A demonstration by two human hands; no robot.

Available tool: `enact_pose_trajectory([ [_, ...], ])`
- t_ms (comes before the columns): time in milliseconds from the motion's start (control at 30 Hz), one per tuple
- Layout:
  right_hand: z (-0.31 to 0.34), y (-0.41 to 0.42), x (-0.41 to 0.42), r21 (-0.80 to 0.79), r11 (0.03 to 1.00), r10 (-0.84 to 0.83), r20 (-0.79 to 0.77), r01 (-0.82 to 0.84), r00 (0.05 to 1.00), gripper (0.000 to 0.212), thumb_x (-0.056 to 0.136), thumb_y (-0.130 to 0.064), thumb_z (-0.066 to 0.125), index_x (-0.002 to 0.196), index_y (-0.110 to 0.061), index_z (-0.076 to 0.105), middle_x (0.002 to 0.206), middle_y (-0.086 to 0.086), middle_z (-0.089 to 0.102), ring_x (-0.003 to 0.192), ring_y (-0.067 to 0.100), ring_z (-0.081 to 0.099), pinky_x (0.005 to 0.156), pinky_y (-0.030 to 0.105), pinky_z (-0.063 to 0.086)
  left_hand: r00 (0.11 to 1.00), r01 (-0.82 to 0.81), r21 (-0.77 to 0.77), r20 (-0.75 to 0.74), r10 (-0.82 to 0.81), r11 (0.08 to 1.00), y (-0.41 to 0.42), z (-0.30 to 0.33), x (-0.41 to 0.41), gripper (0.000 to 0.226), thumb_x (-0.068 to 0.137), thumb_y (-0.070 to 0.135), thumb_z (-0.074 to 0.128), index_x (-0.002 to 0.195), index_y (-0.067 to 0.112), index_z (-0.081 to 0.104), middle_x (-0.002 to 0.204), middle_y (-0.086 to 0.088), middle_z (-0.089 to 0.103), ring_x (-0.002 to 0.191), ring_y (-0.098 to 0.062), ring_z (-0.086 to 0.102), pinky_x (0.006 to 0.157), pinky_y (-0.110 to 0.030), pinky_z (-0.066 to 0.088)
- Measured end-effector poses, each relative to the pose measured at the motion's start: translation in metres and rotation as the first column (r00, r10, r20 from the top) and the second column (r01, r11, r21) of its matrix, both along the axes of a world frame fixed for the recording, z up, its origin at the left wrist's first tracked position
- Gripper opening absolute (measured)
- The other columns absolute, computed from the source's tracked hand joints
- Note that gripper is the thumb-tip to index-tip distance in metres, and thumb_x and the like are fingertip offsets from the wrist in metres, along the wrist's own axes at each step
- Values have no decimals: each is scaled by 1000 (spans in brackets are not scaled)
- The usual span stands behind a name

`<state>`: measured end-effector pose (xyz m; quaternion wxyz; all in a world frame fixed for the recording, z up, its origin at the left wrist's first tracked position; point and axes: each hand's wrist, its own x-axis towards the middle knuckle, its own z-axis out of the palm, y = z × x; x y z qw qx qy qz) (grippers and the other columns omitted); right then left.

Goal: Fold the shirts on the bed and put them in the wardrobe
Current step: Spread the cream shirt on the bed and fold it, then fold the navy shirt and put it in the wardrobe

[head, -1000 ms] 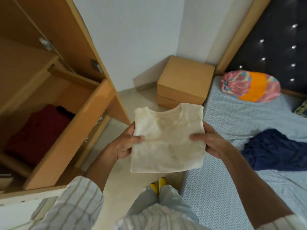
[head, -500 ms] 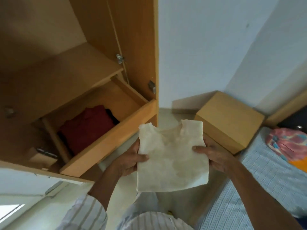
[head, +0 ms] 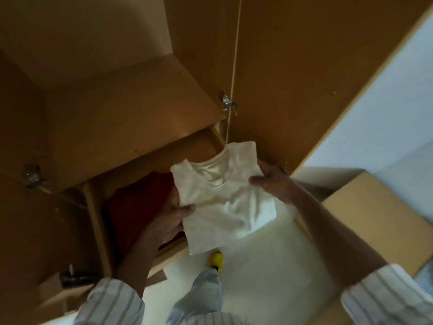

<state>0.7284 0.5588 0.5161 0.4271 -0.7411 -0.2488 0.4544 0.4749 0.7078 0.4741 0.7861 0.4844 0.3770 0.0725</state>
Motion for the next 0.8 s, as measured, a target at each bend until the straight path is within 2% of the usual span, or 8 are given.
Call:
enact_pose_trajectory([
  [100, -9, 59, 21, -73, 994, 84, 97, -77, 992, 59, 94, -7, 59, 147, -26, 41, 134, 1, 57, 117, 21, 57, 90, 38, 53, 999, -44, -10, -15, 44, 999, 38, -11, 19, 81, 92, -4, 59, 142, 53, 33, 132, 5, 59, 118, -20, 61, 85, -50, 57],
  [267, -34, 110, 36, -112, 984, 149, 78, -139, 986, 65, 93, 3, 57, 150, -22, 37, 131, -3, 54, 117, 19, 56, 88, 32, 51, 993, -88, -45, -82, 84, 995, 71, -35, 38, 82, 92, 1, 62, 146, 53, 28, 135, 4, 55, 121, -22, 58, 79, -50, 58],
  [367, -61, 120, 43, -253, 945, 257, 187, -206, 948, 73, 93, -15, 64, 154, -27, 26, 142, 4, 51, 123, 28, 56, 95, 45, 53, 979, -47, -92, -204, 27, 995, 81, -56, 44, 89, 90, 7, 68, 146, 57, 20, 138, 10, 50, 122, -21, 56, 73, -57, 58],
  [467, -77, 119, 32, -457, 873, 379, 417, -170, 826, 77, 89, -24, 57, 155, -32, 18, 124, 13, 63, 102, 33, 66, 86, 45, 56, 940, -38, -133, -340, -10, 990, 79, -70, 43, 97, 86, 7, 72, 149, 53, 15, 147, 7, 40, 129, -29, 48, 64, -55, 59],
  [567, -82, 113, 2, -533, 831, 510, 622, -156, 594, 79, 91, -11, 56, 156, -28, 15, 131, 9, 55, 106, 31, 62, 84, 42, 55, 917, -25, -67, -398, -4, 997, 78, -81, 44, 102, 84, -2, 70, 149, 52, 12, 145, 8, 37, 128, -29, 47, 64, -52, 60],
  [667, -105, 100, -18, -642, 720, 679, 572, -264, 460, 67, 92, -16, 56, 152, -22, 27, 143, 8, 45, 119, 32, 54, 95, 43, 51, 889, -29, 16, -456, 33, 999, 75, -88, 48, 98, 85, -5, 64, 150, 48, 14, 148, 1, 37, 130, -33, 46, 67, -48, 60],
  [733, -123, 92, -23, -709, 639, 731, 440, -298, 521, 57, 94, -22, 53, 147, -17, 34, 142, 12, 47, 124, 35, 52, 103, 46, 46, 862, 3, 111, -504, 54, 994, 71, -86, 52, 94, 86, -3, 66, 152, 40, 15, 147, -3, 40, 127, -33, 48, 79, -54, 58],
  [800, -135, 86, -20, -748, 595, 734, 357, -294, 577, 46, 95, -22, 53, 139, -11, 43, 138, 16, 51, 127, 36, 50, 103, 46, 46, 760, 205, 320, -648, 55, 925, 68, -84, 54, 97, 83, 9, 73, 156, 25, 10, 144, -12, 44, 121, -37, 53, 89, -53, 53],
])
